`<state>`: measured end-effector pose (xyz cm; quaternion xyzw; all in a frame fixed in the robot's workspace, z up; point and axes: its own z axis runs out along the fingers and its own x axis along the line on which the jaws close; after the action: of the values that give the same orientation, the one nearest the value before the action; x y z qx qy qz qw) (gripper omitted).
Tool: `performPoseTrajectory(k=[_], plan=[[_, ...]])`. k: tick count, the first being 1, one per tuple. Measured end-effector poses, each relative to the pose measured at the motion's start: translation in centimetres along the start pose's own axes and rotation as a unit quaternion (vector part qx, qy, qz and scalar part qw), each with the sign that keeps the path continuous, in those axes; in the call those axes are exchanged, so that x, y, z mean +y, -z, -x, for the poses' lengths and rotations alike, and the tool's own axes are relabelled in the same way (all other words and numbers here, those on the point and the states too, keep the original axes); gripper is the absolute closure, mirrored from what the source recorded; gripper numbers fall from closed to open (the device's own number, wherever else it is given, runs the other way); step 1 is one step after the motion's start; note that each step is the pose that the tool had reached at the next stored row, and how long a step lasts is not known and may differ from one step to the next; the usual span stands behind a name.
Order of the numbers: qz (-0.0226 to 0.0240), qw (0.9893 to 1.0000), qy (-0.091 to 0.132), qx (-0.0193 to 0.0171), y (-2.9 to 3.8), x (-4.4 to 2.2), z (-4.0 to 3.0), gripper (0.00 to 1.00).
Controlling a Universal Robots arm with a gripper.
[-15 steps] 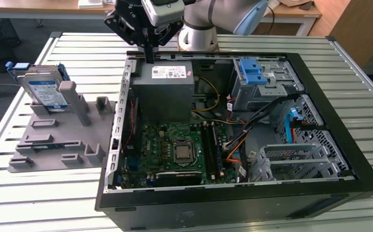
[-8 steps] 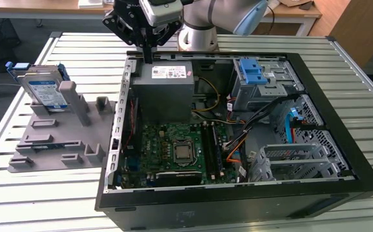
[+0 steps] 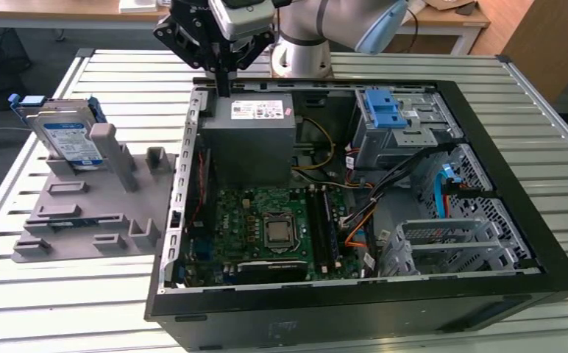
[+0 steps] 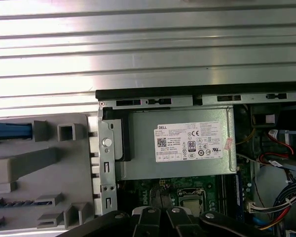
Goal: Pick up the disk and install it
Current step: 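Reach for the disk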
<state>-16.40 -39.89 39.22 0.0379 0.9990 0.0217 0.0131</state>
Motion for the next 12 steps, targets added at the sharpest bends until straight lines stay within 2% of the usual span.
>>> performPoseTrajectory(k=[12], plan=[[0.0000,1.0000,0.000,0.0000,0.01,-0.02,-0.30,0.89]])
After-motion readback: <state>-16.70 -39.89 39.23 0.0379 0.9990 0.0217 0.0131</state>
